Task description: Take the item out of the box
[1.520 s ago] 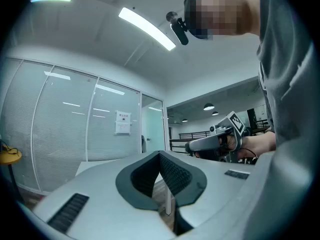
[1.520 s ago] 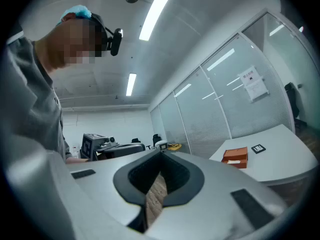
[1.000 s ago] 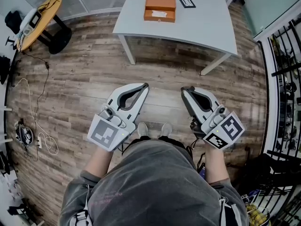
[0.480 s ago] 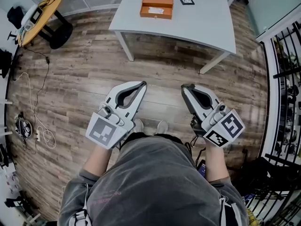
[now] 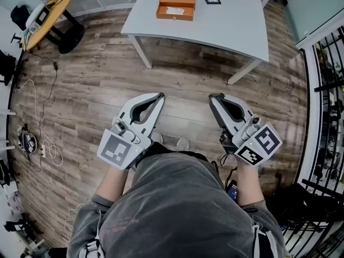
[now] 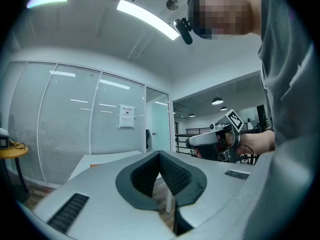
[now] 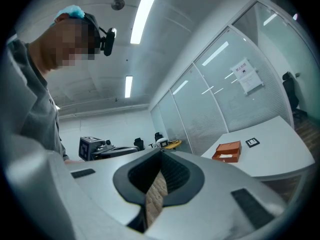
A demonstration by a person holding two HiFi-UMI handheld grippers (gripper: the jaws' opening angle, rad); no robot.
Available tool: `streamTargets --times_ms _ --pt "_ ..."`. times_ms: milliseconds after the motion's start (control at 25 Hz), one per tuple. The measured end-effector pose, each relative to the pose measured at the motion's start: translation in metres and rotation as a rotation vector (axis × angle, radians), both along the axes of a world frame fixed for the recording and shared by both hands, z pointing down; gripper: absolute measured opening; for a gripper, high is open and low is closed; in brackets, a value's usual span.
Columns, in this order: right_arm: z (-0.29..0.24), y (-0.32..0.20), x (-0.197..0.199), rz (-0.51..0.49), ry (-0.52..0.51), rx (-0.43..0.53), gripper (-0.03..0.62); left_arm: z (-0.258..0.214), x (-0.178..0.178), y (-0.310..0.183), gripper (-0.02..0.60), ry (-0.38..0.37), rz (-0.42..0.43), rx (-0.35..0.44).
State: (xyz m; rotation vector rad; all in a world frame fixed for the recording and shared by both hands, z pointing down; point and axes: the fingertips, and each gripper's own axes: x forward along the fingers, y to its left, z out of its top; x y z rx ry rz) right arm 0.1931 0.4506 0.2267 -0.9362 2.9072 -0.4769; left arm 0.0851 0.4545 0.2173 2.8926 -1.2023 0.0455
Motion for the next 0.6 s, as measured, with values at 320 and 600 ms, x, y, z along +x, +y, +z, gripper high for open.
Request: streamTargets --times_ms 320,600 --pt "0.006 -0.025 0.002 -0.009 0.005 -0.008 0.005 0.002 0.004 -0.025 0.008 -0.003 -0.001 0.005" --pt "0.01 -0.048 -0.008 -0.002 0.015 -0.014 0.005 0.006 -0.007 -0.048 0.008 0.009 0.009 0.006"
